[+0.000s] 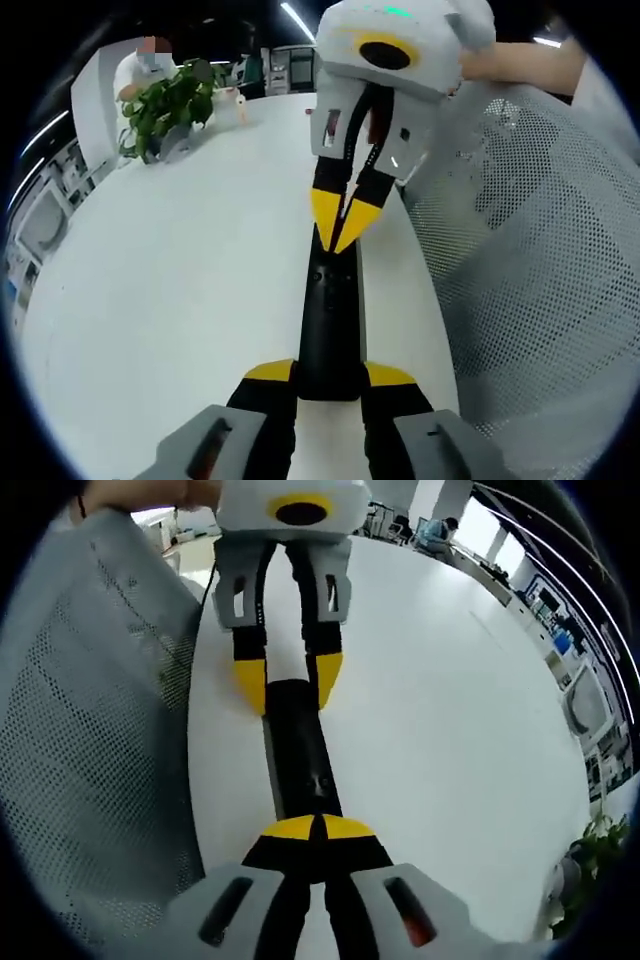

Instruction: Press the specified remote control buttons in sequence, fully releasing each button before pressing the next.

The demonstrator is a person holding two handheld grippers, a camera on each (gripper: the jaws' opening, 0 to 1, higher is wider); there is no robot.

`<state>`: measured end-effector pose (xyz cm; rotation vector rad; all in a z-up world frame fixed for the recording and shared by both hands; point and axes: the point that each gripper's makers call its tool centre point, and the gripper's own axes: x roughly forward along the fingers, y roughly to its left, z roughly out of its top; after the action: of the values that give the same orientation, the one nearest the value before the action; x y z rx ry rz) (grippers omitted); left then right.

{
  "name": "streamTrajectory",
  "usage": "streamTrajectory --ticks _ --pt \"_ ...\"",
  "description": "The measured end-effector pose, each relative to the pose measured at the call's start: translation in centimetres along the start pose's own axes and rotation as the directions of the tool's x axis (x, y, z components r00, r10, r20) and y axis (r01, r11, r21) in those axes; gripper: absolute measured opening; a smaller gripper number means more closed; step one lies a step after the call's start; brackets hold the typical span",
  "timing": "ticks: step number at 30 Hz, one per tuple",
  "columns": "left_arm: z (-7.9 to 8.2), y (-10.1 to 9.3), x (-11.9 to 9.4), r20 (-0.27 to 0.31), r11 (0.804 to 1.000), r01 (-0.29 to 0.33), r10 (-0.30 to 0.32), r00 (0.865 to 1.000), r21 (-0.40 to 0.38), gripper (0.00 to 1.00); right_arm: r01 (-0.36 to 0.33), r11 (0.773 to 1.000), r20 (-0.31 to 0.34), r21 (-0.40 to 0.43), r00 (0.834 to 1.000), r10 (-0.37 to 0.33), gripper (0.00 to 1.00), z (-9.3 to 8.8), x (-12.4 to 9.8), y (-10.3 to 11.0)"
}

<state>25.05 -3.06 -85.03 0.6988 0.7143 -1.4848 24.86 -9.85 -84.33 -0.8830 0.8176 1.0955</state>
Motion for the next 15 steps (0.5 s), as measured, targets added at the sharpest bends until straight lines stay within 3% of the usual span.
streamTrajectory --ticks 4,8,11,15 --pt "0.01 0.03 -0.01 0.004 1.000 0.005 -0.005 1.000 -0.007 0.24 -0.008 1.000 -0.008 -0.016 1.000 0.008 0.00 0.00 0.02 -0.17" --pt "0.03 0.01 0.02 -0.001 1.000 0.005 -0.005 1.000 -0.005 0.24 -0.035 0.998 0.001 0.060 0.999 0.035 0.00 -0.09 0.05 -0.32" --pt "0.03 0.01 0.02 -0.004 1.000 0.005 -0.005 1.000 -0.004 0.24 -0.016 0.992 0.041 0.124 0.999 0.011 0.00 -0.05 -0.07 -0.33" --pt "0.01 0.00 -0.03 0.010 1.000 0.004 -0.004 1.000 -0.013 0.24 -0.044 0.991 0.051 0.129 0.998 0.038 0.00 0.06 -0.03 -0.55"
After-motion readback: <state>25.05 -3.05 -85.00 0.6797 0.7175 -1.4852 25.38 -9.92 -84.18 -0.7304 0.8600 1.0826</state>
